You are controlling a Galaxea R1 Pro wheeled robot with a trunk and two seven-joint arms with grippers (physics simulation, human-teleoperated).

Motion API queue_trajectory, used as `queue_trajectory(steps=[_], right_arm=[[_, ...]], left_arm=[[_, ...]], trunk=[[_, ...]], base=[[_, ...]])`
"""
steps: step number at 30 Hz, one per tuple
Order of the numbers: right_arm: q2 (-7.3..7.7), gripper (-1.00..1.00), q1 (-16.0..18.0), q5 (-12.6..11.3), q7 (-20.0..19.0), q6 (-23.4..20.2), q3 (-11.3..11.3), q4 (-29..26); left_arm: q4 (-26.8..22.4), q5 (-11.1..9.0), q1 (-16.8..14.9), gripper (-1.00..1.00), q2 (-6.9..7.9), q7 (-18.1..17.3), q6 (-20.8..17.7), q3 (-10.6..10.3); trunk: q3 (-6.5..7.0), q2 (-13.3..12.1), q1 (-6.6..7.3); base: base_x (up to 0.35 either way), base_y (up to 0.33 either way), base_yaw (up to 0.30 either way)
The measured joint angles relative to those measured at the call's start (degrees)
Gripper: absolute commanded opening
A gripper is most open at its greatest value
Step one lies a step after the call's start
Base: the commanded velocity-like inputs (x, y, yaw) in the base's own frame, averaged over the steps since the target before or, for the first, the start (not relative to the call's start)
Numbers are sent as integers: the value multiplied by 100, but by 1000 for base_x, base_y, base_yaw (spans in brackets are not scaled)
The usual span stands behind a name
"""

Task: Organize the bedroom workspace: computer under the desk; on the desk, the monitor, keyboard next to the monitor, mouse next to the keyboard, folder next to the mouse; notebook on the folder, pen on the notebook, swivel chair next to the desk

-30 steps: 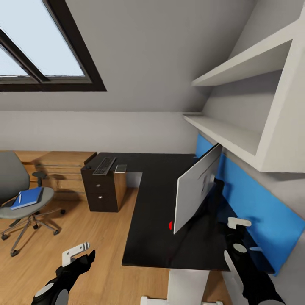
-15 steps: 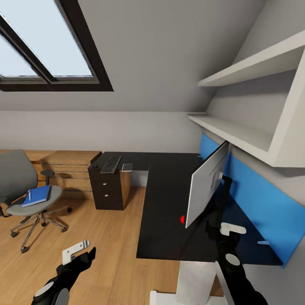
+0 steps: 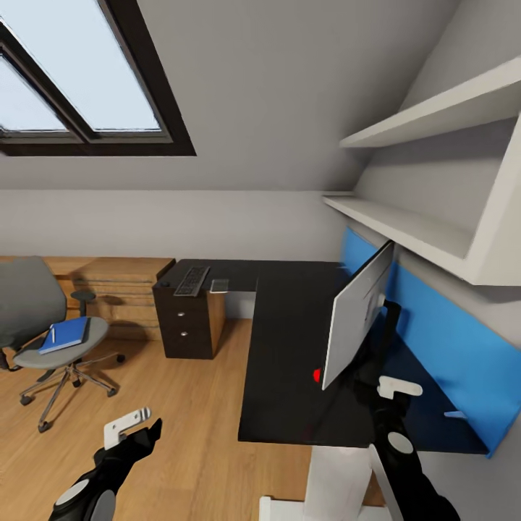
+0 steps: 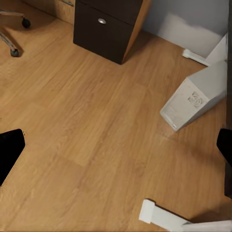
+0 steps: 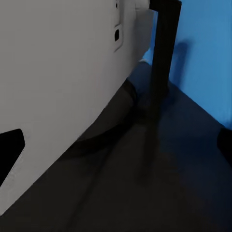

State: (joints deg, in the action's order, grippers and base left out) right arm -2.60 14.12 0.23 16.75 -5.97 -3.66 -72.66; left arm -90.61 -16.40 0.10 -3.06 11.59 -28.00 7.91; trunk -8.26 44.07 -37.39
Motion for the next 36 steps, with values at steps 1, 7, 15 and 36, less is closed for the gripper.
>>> queue_trajectory(steps=[1,7,15,36], right_arm=[[0,100,-1,0,0,32,0,0],[-2,100,-9,13,34,409,7,12],[-8,100,-24,24,47,674,10,24],[-1,100,-27,32,47,693,10,32]], left_arm=[[11,2,0,100,0,0,0,-2],[83,3,0,100,1,2,-4,-14],[105,5,0,100,0,0,-8,-20],[107,4,0,100,1,7,-7,-29]], trunk=[[0,0,1],[0,1,0],[0,0,0],[0,1,2]], base=[[123,281,0],[63,48,0],[7,63,0],[57,146,0]])
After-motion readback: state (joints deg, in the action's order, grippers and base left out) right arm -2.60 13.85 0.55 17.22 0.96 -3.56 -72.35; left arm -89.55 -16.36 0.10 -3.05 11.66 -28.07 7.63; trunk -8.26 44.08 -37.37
